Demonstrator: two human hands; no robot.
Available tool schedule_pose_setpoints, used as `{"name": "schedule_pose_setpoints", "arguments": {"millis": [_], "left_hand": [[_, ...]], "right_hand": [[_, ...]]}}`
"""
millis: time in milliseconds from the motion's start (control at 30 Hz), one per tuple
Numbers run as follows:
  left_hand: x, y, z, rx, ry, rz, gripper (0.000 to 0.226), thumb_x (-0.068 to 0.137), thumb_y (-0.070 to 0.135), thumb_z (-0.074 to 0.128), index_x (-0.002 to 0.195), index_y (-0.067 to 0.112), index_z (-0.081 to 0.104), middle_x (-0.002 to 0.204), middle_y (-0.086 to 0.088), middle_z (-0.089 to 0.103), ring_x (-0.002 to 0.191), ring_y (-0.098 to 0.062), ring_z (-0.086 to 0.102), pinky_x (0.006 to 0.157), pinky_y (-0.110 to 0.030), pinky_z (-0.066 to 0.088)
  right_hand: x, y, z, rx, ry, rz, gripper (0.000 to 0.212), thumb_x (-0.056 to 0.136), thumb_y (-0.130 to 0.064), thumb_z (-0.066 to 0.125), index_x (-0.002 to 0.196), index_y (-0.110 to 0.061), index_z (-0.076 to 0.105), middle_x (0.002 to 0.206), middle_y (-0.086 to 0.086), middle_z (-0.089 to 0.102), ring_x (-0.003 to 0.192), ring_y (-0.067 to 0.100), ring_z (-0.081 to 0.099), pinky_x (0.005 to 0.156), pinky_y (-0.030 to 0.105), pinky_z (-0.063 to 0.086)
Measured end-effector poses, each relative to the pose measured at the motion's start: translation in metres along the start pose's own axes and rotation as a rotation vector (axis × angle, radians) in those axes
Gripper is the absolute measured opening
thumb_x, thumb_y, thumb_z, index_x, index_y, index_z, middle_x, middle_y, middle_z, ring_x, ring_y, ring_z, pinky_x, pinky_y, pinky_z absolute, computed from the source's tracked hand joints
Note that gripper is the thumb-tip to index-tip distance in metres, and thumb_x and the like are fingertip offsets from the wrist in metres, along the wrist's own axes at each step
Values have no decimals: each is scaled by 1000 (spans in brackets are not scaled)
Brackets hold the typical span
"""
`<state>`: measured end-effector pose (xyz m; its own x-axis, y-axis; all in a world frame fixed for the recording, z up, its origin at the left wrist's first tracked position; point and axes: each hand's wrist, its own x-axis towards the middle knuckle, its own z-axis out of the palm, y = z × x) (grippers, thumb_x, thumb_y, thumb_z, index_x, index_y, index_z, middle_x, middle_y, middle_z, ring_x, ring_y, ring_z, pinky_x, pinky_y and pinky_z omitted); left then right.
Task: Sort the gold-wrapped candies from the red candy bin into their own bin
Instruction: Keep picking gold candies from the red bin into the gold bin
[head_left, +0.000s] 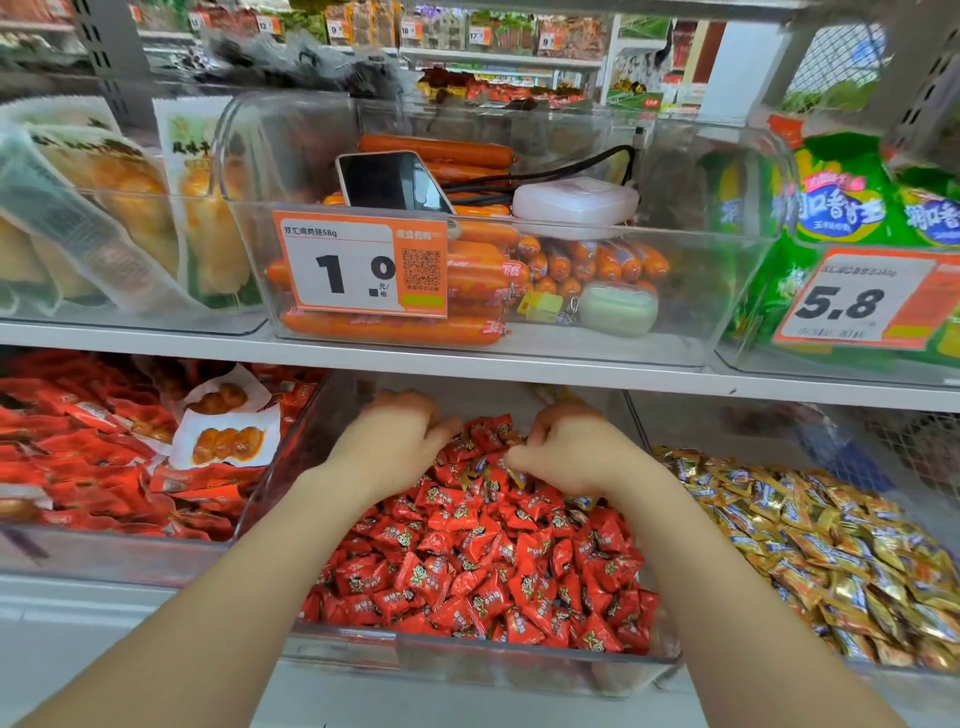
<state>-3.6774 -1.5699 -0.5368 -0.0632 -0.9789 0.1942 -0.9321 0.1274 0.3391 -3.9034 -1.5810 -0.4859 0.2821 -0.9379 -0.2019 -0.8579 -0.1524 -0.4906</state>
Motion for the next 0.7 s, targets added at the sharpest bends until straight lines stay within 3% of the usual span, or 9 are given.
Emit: {"name": "schedule_pose_setpoints", "arguments": {"millis": [100,200,267,400,467,533,700], "left_hand": [[0,5,0,-56,-28,76,16,105,35,55,105,32,71,108,9,71,101,-18,66,88,-40,57],[-3,22,-1,-2,-137,96,13,102,47,56,106,40,67,107,14,67,104,-14,63,87,-39,56],[-3,31,1,114,-226,69,26,96,56,64,112,36,65,104,10,64,103,-18,62,83,-37,53],[0,35,5,245,-360,37,53,94,54,70,139,31,58,132,1,63,122,-27,61,95,-44,54],[2,36,5,278,-393,22,50,95,50,69,139,28,58,134,-1,63,122,-28,61,97,-46,55],[3,37,6,304,-390,18,41,95,47,69,130,26,62,128,-1,64,118,-28,62,95,-46,56],[3,35,6,325,-320,38,24,99,37,65,121,27,63,125,-2,61,114,-29,62,90,-39,53]], "right_hand": [[-5,5,1,130,52,19,13,90,-26,69,85,-15,65,87,1,73,72,21,64,67,29,52],[-8,5,4,83,120,-11,17,102,-28,57,105,-18,70,92,1,71,89,25,69,75,29,52],[-7,6,7,9,155,-19,22,103,-26,52,110,-17,71,90,3,70,88,28,71,81,34,58],[-2,12,14,-84,181,-8,25,99,-17,54,116,-24,71,112,4,68,102,30,69,91,40,60],[-1,15,16,-192,208,3,20,100,-27,59,115,-23,70,121,6,66,107,32,67,90,40,58],[-1,16,14,-301,234,7,32,101,-44,60,116,-17,67,123,8,61,110,34,65,84,35,53],[-4,16,6,-429,203,-22,32,99,-20,64,131,-16,62,128,11,57,111,35,64,86,40,55]]}}
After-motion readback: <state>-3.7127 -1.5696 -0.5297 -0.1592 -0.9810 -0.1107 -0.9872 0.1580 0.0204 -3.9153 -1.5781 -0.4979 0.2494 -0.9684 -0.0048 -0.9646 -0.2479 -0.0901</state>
